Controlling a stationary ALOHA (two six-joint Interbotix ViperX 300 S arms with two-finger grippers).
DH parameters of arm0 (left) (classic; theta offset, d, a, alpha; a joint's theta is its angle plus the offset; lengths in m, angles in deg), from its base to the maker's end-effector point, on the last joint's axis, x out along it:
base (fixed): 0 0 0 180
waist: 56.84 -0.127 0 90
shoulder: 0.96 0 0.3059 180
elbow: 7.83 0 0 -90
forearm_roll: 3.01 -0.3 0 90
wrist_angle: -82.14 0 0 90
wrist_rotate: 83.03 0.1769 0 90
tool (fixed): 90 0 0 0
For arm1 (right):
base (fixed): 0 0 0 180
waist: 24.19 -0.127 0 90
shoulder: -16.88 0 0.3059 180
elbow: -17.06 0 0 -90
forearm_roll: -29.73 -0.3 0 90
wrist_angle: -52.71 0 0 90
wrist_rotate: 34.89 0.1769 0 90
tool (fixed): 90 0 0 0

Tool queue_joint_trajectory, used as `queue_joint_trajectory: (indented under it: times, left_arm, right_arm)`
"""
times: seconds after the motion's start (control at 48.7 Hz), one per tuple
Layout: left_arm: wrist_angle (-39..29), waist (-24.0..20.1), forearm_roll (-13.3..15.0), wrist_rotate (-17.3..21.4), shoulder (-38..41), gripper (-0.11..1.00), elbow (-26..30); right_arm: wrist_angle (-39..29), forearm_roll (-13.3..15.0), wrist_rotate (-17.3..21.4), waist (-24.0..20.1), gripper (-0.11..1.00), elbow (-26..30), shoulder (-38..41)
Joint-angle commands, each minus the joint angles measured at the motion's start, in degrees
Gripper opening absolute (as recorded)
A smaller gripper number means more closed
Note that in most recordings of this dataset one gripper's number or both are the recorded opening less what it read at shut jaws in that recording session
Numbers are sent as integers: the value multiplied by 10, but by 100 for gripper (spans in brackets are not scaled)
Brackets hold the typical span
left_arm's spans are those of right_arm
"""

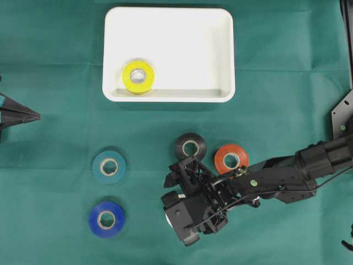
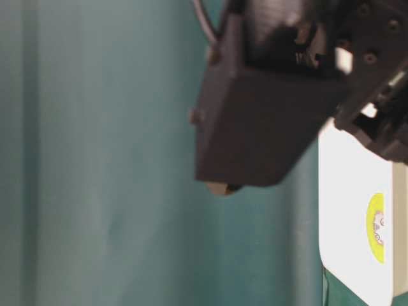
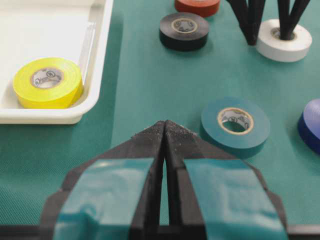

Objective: Put the tape into the white case with the right arm.
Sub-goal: 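Reach the right gripper down onto the white tape roll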

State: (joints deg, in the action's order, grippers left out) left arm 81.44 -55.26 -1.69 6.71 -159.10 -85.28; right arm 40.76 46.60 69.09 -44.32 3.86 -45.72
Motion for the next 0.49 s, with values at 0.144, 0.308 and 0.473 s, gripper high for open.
queue_joint_trajectory:
  times: [0.144,0.308,0.473]
  left_arm:
    - [3,-2,1,-1,5,0,7]
    - [3,-2,0,-1,5,0,7]
    - [3,-2,0,-1,4,0,7]
  right_arm:
    - [4,-2,18,-3,66,17,3]
    - [4,4,18,-2,63,17,3]
    - [3,4,17,-2,25,18,3]
